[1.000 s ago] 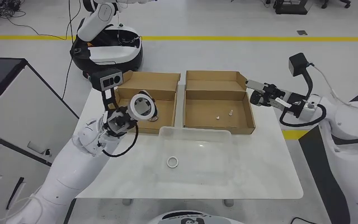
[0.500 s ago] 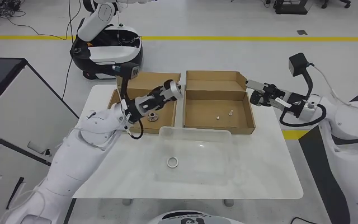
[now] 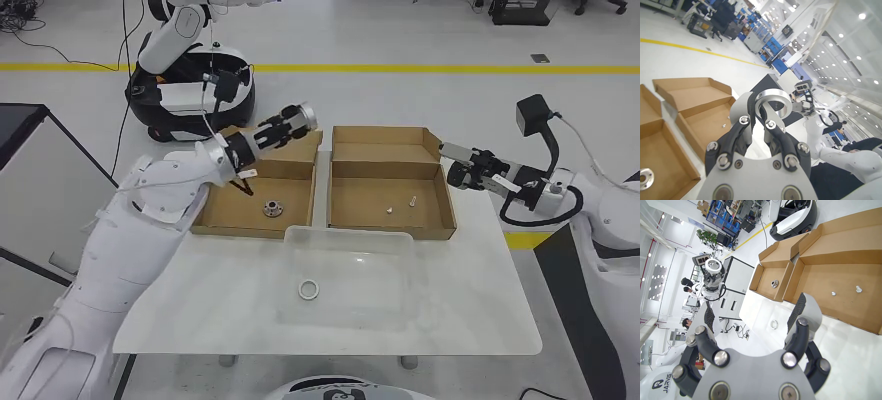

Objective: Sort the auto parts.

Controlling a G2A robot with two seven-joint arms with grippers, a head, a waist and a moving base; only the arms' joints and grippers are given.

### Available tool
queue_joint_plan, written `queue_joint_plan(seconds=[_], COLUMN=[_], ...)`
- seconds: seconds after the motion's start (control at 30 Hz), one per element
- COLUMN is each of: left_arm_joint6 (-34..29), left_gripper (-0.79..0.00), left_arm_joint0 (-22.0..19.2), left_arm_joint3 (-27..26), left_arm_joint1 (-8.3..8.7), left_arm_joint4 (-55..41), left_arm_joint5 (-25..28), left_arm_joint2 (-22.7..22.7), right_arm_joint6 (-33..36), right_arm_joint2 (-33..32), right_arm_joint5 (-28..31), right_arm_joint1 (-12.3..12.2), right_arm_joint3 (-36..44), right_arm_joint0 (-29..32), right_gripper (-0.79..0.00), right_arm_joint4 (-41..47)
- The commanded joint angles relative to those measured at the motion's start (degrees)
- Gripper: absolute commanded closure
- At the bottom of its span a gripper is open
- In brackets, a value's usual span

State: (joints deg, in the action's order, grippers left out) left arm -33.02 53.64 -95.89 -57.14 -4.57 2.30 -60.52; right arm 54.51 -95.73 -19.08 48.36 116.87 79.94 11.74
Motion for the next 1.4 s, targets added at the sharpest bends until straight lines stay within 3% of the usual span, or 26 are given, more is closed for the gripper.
queue_joint_plan(seconds=[0.0,0.27,0.43,0.6,0.97,1.37], left_arm_joint6=[-0.70,-5.19,-8.06,-12.54,-25.09,-33.24], left_gripper=[0.000,0.000,0.000,0.000,0.000,0.000], left_arm_joint0=[-0.03,2.76,3.22,0.88,-9.99,-19.71], left_arm_joint3=[1.41,3.62,4.84,7.02,14.93,32.15], left_arm_joint1=[-0.08,0.49,0.94,0.90,-0.48,-3.50], left_arm_joint4=[1.27,8.38,14.32,18.89,24.47,28.36], left_arm_joint5=[-2.83,-14.02,-17.55,-19.36,-16.99,-9.91], left_arm_joint2=[0.48,0.85,0.90,2.11,6.88,14.76], right_arm_joint6=[0.00,0.00,0.00,0.00,0.00,0.00], right_arm_joint2=[0.00,0.00,0.00,0.00,0.00,0.00], right_arm_joint5=[0.00,0.00,0.00,0.00,0.00,0.00], right_arm_joint1=[0.00,0.00,0.00,0.00,0.00,0.00], right_arm_joint3=[0.00,0.00,0.00,0.00,0.00,0.00], right_arm_joint0=[0.00,0.00,0.00,0.00,0.00,0.00], right_gripper=[-0.785,-0.785,-0.785,-0.785,-0.785,-0.785], right_arm_joint4=[0.00,0.00,0.00,0.00,0.00,0.00])
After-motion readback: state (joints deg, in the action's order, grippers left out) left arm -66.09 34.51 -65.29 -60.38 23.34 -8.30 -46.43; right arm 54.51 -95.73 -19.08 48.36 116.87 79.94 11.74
